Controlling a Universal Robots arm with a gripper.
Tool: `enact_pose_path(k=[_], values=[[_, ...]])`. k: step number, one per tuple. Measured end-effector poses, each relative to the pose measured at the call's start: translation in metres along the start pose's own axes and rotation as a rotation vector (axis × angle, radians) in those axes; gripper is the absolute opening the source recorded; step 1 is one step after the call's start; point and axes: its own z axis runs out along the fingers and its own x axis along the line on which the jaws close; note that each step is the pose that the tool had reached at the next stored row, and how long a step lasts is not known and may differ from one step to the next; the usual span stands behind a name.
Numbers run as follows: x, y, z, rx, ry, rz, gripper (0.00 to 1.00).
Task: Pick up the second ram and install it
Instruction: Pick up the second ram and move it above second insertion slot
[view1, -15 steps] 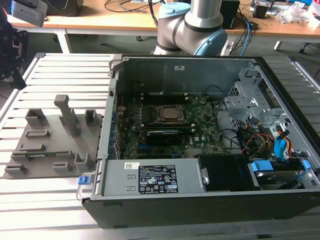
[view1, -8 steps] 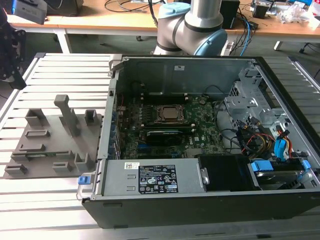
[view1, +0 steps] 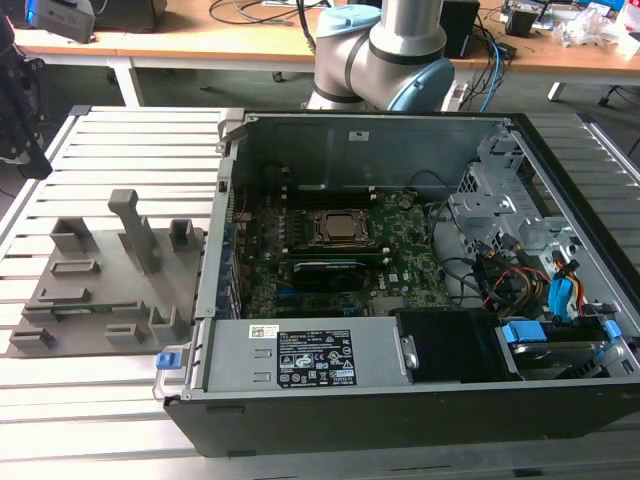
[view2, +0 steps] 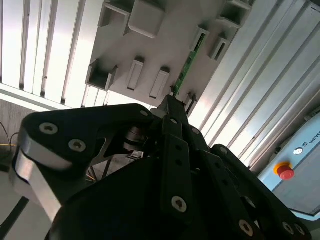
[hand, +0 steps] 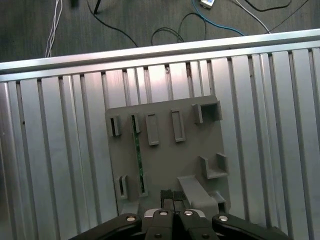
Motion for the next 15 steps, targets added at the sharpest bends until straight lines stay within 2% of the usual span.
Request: enact_pose_path(k=[2,3,4,9,15], values=[[0.0,0.0,0.0,0.0,0.0,0.0,0.11],[0.0,0.0,0.0,0.0,0.0,0.0,0.24],[0.0,0.0,0.0,0.0,0.0,0.0,0.3],[0.0,-0.0001,0.0011,0.0,0.0,0.0,0.3],[0.0009,-0.0002,0.0079,0.0,0.0,0.0,0.3]])
